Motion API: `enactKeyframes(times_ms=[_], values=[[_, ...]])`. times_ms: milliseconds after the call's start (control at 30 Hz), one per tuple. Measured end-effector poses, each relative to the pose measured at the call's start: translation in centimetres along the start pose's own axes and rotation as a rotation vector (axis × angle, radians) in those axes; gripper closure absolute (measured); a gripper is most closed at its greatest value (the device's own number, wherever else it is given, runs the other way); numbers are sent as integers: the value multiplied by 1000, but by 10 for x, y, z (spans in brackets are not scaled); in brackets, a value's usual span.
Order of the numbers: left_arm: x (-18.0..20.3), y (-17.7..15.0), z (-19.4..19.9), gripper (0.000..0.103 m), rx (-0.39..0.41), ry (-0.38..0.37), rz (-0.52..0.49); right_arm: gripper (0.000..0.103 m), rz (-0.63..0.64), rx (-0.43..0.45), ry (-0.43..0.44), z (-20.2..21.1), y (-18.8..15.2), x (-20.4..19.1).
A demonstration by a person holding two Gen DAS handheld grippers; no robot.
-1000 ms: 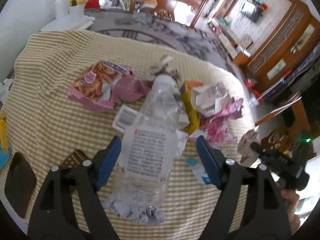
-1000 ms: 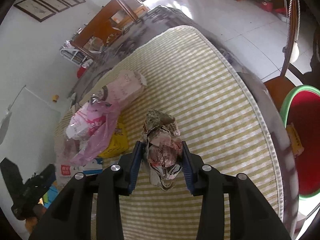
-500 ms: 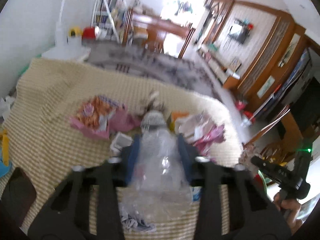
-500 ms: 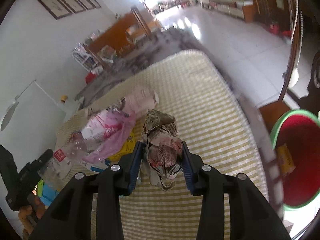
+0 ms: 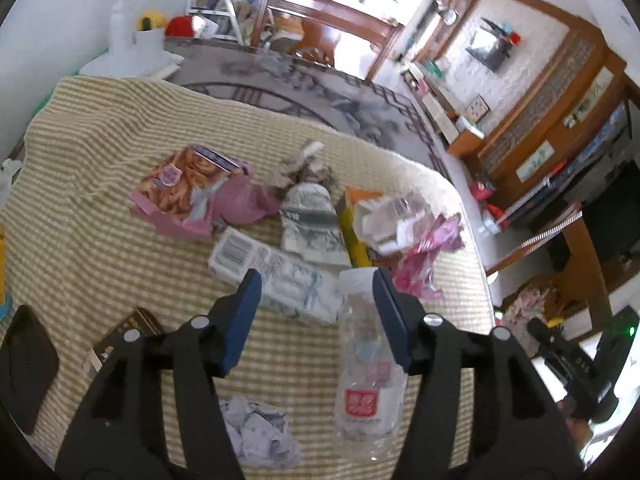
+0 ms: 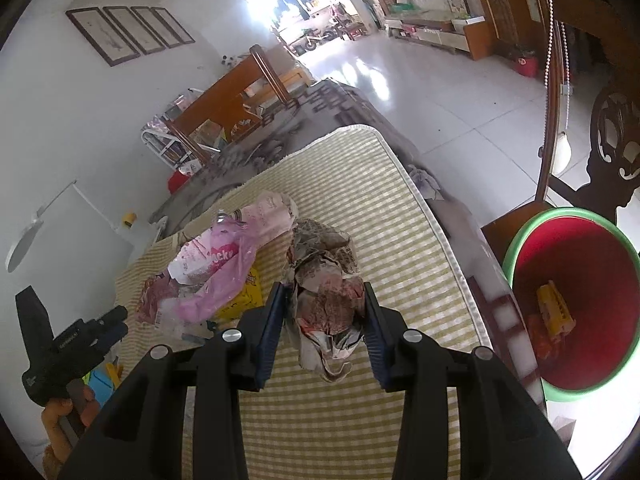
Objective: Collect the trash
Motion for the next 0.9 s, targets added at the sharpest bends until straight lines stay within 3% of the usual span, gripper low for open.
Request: enactKeyframes(times_ms=[67,167,333,467,533,600,800,900], values=[[10,-6,-4,31,-32,-22,-20,66,-5,-21,3,-5,-1,0],[35,-22,-21,30,-142,-102,-63,66,-21,-49,11,-11,-3,0],[74,-38,-43,30,-227,-22,-230,66,-26,-63,28,-12,-5,-3],[73,-44,-56,30,-281,-33,-201,66,-28,-66,34,-10,-6,-2],[67,-46,-60,37,-297,-58,-150,66,-27,-63,36,-10,-6,-2],[59,-47,-58,55,-286,-68,-108,66,-29,-60,39,-9,-5,-1],[53,-42,-41,56,-202,-89,-103,66,-48,-51,45,-3,-2,5],[56,-33,-14,57,-62,-141,-107,66,-52,-38,51,3,-2,7]])
Point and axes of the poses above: each gripper's, at about its wrist camera, not at the fingertips, and z roughly against the way its jaws point, x to its right, y to its top, the point moved 2 cm from there along -z, roughly the way its jaws point, and after that the axes turned 13 degrees about -z, right-handed, at the moved point
